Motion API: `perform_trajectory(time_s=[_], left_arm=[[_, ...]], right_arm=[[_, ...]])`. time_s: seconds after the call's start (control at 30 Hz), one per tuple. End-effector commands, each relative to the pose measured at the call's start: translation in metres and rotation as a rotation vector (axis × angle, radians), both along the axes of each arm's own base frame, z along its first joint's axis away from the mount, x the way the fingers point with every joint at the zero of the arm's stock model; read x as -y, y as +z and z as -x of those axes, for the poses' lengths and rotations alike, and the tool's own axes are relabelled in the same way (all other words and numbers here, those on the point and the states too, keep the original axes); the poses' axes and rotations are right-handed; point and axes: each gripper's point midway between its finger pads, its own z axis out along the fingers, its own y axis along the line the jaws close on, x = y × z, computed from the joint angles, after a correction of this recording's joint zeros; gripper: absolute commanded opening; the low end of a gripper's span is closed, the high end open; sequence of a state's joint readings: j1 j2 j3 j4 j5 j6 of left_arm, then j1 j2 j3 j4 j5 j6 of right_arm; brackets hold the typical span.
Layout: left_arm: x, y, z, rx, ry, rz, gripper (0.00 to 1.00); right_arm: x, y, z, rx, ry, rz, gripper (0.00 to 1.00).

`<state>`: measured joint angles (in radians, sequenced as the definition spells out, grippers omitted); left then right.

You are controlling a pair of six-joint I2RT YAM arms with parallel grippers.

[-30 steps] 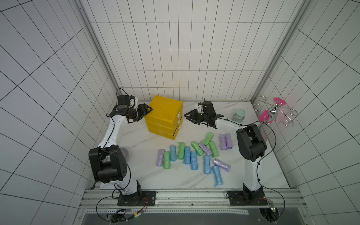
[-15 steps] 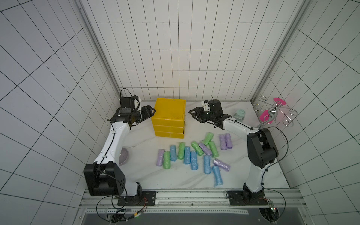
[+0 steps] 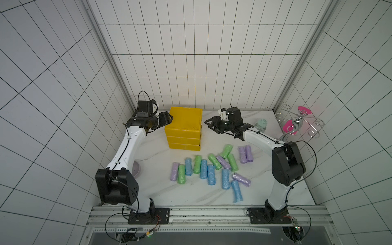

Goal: Sort the rolls of trash bags by color and place them into the drawer
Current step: Adjust the storage box at the center of the board, then open the drawer in the storage box.

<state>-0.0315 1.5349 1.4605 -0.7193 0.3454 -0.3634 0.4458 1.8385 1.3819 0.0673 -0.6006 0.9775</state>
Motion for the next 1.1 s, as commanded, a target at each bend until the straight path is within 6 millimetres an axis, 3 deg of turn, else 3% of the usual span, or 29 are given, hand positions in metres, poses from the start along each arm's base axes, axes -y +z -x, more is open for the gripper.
perform_trajectory(time_s=[0.0,0.47,0.8,1.07], left_arm=[[-0.007,-0.005,-0.004,-0.006,0.008,-0.048,0.73],[-0.008,-0.029,-0.004,-0.058,-0.002,-0.068,0.70],[-0.009,-0.039,-0.004,-0.077,-0.003,-0.077,0.68],[-0.009,-0.044,-0.004,-0.094,-0.001,-0.070,0.67]], right_arm=[[-0.011,0.020,-0.002,0.054,0.025,-0.011,0.53],[-0.027,0.010,-0.006,0.028,0.047,0.005,0.52],[-0.018,-0.007,-0.007,0.013,0.023,0.093,0.31],[-0.005,-0.001,-0.010,0.057,0.010,0.208,0.10]])
